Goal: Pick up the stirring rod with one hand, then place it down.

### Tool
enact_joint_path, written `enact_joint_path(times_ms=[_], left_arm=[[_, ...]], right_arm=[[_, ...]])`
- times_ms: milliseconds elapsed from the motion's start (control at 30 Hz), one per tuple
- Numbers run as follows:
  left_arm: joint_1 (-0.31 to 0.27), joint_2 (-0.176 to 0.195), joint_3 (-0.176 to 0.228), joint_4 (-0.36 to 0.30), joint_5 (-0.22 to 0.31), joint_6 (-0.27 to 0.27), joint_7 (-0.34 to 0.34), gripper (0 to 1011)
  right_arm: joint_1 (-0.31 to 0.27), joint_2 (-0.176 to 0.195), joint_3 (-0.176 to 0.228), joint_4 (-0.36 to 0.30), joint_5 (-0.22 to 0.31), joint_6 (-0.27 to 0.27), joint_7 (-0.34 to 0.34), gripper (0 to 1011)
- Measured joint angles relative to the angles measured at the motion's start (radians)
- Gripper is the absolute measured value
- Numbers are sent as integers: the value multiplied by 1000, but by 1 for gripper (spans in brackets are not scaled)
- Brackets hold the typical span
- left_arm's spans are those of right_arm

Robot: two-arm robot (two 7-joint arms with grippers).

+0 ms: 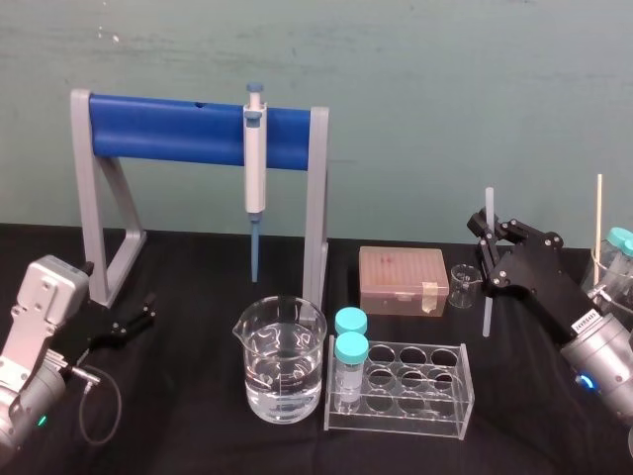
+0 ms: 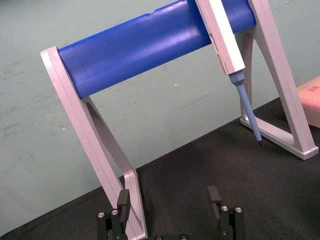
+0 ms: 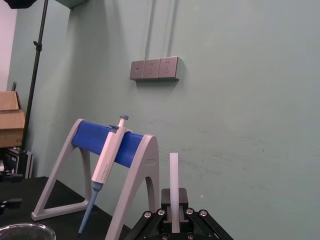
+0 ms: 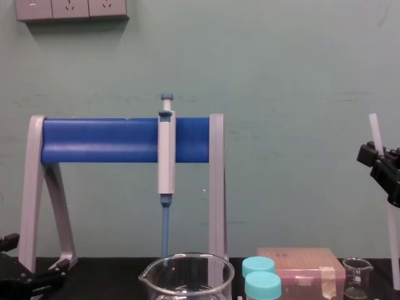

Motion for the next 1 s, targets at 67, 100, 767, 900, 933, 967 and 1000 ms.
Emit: enact_joint_path(times_ms=[67,100,767,900,933,967,1000], left_arm=[[0,0,0,0,0,0,0,1000],[0,0,0,0,0,0,0,1000],[0,0,0,0,0,0,0,1000],[0,0,0,0,0,0,0,1000],[0,0,0,0,0,0,0,1000],[0,0,0,0,0,0,0,1001],[0,0,0,0,0,0,0,1000]], right_arm=[[0,0,0,0,0,0,0,71],[0,0,0,0,0,0,0,71],[0,0,0,0,0,0,0,70],[0,0,0,0,0,0,0,70],[0,0,0,0,0,0,0,71],[0,0,0,0,0,0,0,70],[0,0,0,0,0,0,0,71]])
